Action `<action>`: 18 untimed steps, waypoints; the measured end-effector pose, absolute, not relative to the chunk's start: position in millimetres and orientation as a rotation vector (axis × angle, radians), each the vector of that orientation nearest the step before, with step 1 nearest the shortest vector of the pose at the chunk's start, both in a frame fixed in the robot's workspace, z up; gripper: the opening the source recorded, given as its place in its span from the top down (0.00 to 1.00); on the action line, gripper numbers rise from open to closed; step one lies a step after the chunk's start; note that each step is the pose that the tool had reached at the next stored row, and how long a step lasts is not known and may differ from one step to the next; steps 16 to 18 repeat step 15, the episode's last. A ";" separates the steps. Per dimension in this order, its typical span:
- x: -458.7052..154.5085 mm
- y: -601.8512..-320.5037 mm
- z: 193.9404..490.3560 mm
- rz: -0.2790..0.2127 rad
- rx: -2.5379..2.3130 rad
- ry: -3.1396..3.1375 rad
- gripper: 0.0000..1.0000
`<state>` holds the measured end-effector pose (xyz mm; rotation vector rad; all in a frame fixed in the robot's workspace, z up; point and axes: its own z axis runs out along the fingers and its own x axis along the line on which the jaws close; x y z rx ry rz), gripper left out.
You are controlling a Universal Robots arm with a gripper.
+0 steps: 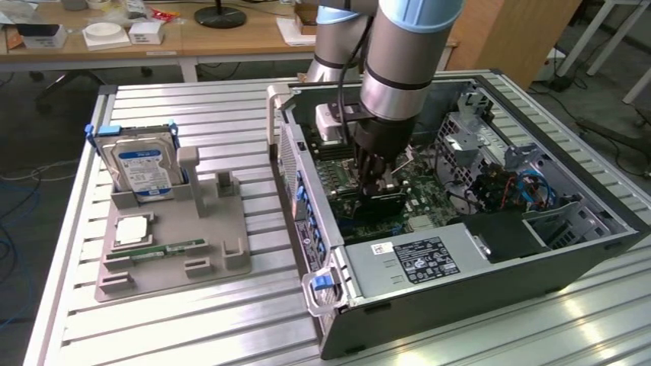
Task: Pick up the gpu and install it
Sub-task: 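Press down on the gpu until it lock into place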
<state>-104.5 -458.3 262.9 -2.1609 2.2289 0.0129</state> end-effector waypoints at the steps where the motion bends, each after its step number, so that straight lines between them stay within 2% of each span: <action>1: -104.6 -458.5 266.6 0.012 -2.162 2.230 0.90; 18: -104.7 -458.7 270.7 0.011 -2.163 2.231 0.90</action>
